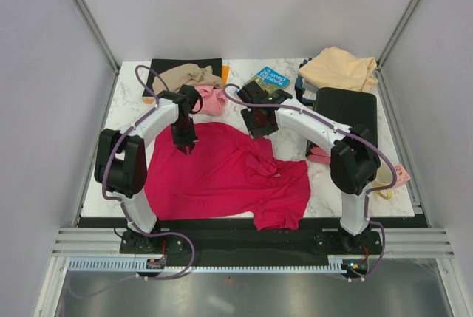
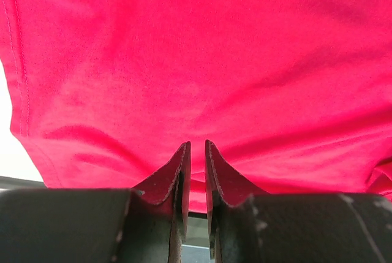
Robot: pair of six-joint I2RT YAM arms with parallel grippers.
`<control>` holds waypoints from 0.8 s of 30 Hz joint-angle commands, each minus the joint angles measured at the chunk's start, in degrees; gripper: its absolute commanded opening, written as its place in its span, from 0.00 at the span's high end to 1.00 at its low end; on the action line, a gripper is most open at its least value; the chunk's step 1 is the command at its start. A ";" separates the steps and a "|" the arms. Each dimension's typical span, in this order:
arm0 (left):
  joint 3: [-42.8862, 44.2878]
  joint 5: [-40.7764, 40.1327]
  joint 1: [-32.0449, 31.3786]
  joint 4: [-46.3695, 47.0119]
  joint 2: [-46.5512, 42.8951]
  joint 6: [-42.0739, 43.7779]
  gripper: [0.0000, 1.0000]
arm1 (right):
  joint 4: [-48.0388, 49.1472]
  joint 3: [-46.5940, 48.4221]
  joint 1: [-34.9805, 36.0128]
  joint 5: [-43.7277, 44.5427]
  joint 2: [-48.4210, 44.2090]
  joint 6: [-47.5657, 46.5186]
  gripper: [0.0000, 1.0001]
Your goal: Fold and stack the t-shirts
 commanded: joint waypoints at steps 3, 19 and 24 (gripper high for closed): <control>-0.28 -0.92 0.11 0.06 -2.28 0.29 0.78 | 1.26 7.25 0.16 -1.71 3.91 0.14 0.46; -0.19 -0.31 0.11 0.68 -1.14 0.29 0.78 | 0.03 5.23 0.33 -3.29 6.72 1.02 0.46; -0.19 -0.39 0.20 0.68 -1.14 0.38 0.78 | 0.20 5.14 0.42 -3.64 7.42 1.11 0.47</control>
